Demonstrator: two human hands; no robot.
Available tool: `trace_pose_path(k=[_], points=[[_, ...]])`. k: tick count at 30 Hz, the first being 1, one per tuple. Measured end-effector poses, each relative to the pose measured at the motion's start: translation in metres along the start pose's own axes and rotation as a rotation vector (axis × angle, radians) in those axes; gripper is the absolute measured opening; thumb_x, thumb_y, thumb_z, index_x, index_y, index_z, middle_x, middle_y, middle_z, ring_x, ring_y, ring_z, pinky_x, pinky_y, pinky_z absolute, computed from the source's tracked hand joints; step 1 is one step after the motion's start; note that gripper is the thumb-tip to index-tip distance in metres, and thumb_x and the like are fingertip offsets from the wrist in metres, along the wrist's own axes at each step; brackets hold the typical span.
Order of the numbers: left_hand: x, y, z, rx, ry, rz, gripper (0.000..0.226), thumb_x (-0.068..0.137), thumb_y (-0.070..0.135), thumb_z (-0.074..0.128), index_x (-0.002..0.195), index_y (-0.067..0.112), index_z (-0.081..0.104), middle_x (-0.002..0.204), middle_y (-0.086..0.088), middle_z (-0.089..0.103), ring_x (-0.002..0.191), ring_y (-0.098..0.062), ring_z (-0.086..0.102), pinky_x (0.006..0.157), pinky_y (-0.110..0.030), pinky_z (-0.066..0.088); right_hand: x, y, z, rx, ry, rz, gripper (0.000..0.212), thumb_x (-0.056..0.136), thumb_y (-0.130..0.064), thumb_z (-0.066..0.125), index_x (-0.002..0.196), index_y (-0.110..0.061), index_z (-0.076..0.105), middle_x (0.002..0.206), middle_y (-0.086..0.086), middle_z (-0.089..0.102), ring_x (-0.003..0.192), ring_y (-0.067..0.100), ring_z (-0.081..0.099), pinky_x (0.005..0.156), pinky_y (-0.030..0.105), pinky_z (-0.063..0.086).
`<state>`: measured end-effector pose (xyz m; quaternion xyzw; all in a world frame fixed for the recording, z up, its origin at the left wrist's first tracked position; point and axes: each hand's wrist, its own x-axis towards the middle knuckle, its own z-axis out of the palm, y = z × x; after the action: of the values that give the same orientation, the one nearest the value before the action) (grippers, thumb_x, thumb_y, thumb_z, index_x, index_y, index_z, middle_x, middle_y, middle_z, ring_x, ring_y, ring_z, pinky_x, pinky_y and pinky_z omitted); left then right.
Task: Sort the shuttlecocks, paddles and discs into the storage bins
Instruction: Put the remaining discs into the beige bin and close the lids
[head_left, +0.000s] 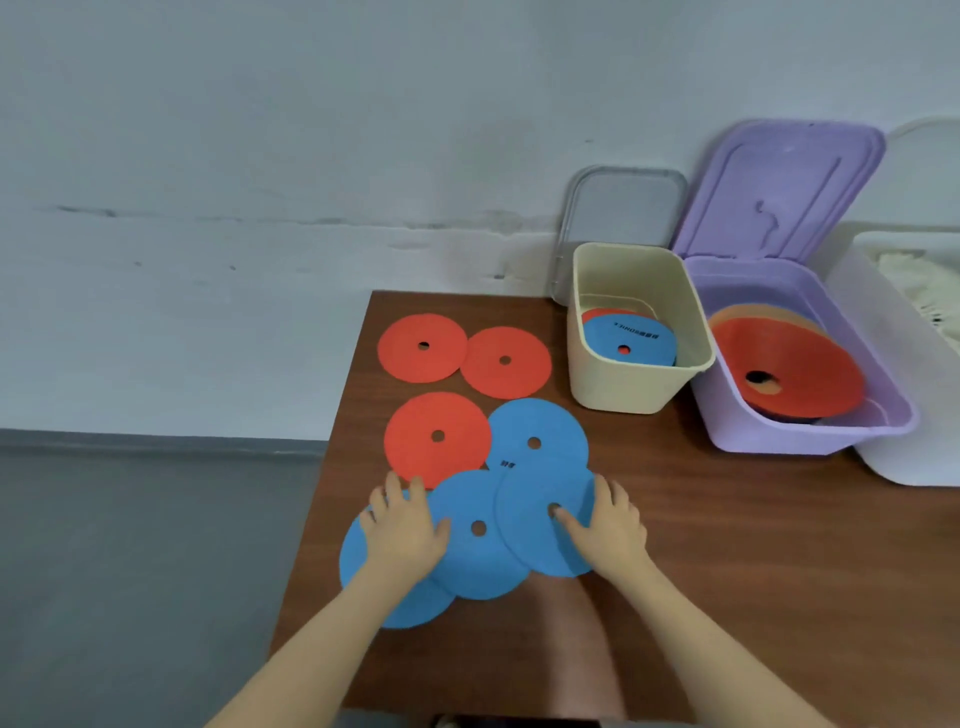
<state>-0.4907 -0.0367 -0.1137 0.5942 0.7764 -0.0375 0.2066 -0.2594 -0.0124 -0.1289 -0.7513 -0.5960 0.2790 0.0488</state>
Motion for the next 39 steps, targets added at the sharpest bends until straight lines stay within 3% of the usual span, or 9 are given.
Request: trace_pose_path(k=[3,10,17,22,27,34,39], points=[[-0.014,-0.019,0.013,0.015,-0.039,-0.077,0.079,0.089,0.055,0.046,0.148,0.016,0.010,0.154,-0.017,0.004,0.139,-0.038,0.013,0.109,-0.049,0.020,-0.008,0.000,0.018,-0.023,0.000,-0.039,0.093,0.082,-0.056,0.059,0.148,-0.012,0.010,0.155,0.015,0.006,0.142,0.033,0.008,0.111,0.045,0.017],[-0.032,-0.030,0.029,-0.010,-0.003,-0.227,0.090,0.083,0.066,0.045,0.147,0.015,0.008,0.152,-0.021,0.007,0.136,-0.039,0.017,0.105,-0.049,0.030,-0.018,-0.011,0.030,-0.004,-0.026,-0.137,0.100,0.074,-0.047,0.072,0.148,-0.017,0.012,0.155,0.008,0.008,0.141,0.028,0.010,0.111,0.044,0.016],[-0.033,-0.030,0.025,-0.212,0.017,-0.149,0.082,0.083,0.054,0.055,0.145,0.017,0.018,0.149,-0.018,0.016,0.132,-0.037,0.020,0.106,-0.045,0.025,-0.036,-0.036,0.049,0.038,-0.025,-0.130,0.105,0.069,-0.042,0.076,0.147,-0.014,0.012,0.152,0.007,0.014,0.139,0.029,0.015,0.110,0.042,0.021],[-0.033,-0.033,0.020,-0.307,-0.014,-0.134,0.082,0.081,0.050,0.060,0.147,0.022,0.018,0.151,-0.015,0.015,0.136,-0.036,0.016,0.109,-0.047,0.023,-0.050,-0.054,0.063,0.146,0.030,-0.092,0.096,0.072,-0.036,0.075,0.146,-0.015,0.017,0.148,0.007,0.021,0.135,0.029,0.020,0.108,0.041,0.023],[-0.037,-0.044,0.022,-0.331,-0.025,0.019,0.082,0.081,0.042,0.063,0.146,0.020,0.019,0.148,-0.010,0.022,0.133,-0.031,0.020,0.107,-0.039,0.026,-0.060,-0.065,0.072,0.231,-0.006,-0.107,0.090,0.075,-0.026,0.073,0.146,-0.014,0.020,0.138,0.010,0.026,0.124,0.031,0.028,0.104,0.038,0.027],[-0.039,-0.057,0.028,-0.301,-0.036,0.120,0.084,0.081,0.028,0.066,0.146,0.014,0.015,0.148,-0.008,0.019,0.132,-0.028,0.020,0.108,-0.032,0.024,-0.072,-0.059,0.081,0.163,-0.010,-0.136,0.082,0.072,-0.037,0.074,0.140,-0.019,0.032,0.127,0.009,0.032,0.114,0.027,0.033,0.098,0.033,0.028],[-0.040,-0.050,0.032,-0.256,-0.054,0.131,0.085,0.083,0.030,0.064,0.148,0.019,0.010,0.152,-0.009,0.012,0.135,-0.031,0.015,0.110,-0.037,0.023,-0.082,-0.053,0.085,0.179,0.013,-0.108,0.080,0.071,-0.040,0.075,0.138,-0.023,0.036,0.130,0.005,0.032,0.116,0.026,0.034,0.098,0.035,0.027]])
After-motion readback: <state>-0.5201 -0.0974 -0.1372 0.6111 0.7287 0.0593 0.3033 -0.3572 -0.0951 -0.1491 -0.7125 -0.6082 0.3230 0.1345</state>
